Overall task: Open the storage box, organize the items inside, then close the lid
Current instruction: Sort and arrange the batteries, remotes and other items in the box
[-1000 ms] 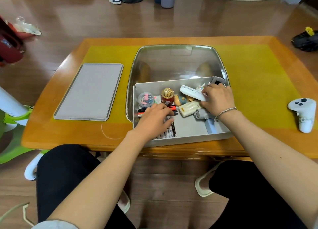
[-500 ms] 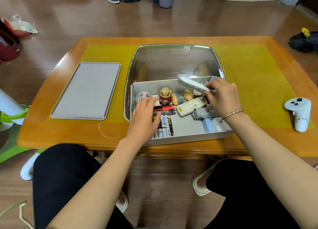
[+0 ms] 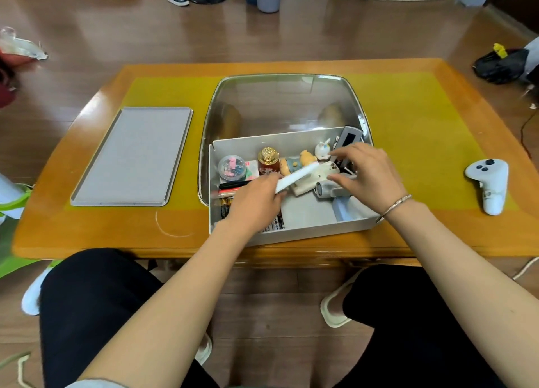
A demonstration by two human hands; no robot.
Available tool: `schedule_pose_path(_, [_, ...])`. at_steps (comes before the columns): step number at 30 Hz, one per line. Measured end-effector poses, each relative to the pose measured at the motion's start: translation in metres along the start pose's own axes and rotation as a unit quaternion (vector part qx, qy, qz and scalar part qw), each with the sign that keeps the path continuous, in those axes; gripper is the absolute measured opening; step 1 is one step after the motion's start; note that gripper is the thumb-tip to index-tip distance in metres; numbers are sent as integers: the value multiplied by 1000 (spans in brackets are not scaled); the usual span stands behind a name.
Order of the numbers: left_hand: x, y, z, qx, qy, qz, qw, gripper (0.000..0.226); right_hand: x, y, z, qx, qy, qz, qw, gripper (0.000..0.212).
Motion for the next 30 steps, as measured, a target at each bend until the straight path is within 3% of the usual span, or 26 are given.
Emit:
schedule_pose_path(2, [11, -6, 0, -28, -50, -63, 996, 31, -12, 1, 0, 26, -43, 54, 997, 37])
schedule_pose_path(6, [24, -12, -3, -69, -114, -156, 979, 33, -9, 9, 20, 98, -121, 60, 986, 42])
schedule_pose_path(9, [26, -16, 0, -76, -141, -172, 972, 42, 1, 20, 46, 160, -145, 42, 975, 50])
schedule_pose_path(13, [30, -17, 2, -84, -154, -178, 968, 34, 9, 31, 73, 212, -211, 6, 954, 60])
schedule_pose_path(15, [31, -17, 2, -91, -159, -182, 966, 30, 10, 34, 81, 218, -224, -12, 950, 53])
schedule_pose_path(18, [34, -16, 2, -96, -169, -189, 962, 27, 13, 37, 84, 196, -223, -29, 954, 35])
schedule_pose_path(22, [37, -16, 3, -92, -177, -201, 959, 22, 15, 35, 80, 161, -201, -46, 965, 28])
schedule_pose_path(30, [35, -20, -5, -124, -219, -177, 951, 17, 29, 27, 29, -26, -44, -65, 997, 17])
Point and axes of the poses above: each hand's wrist, its own y-axis towards the middle knuckle, its own z-axis out of the palm, x = y × z, the point moved 3 cm from there along y, towards the middle knuckle, and after that the axes turned 14 degrees about y, right-handed, at the moved point
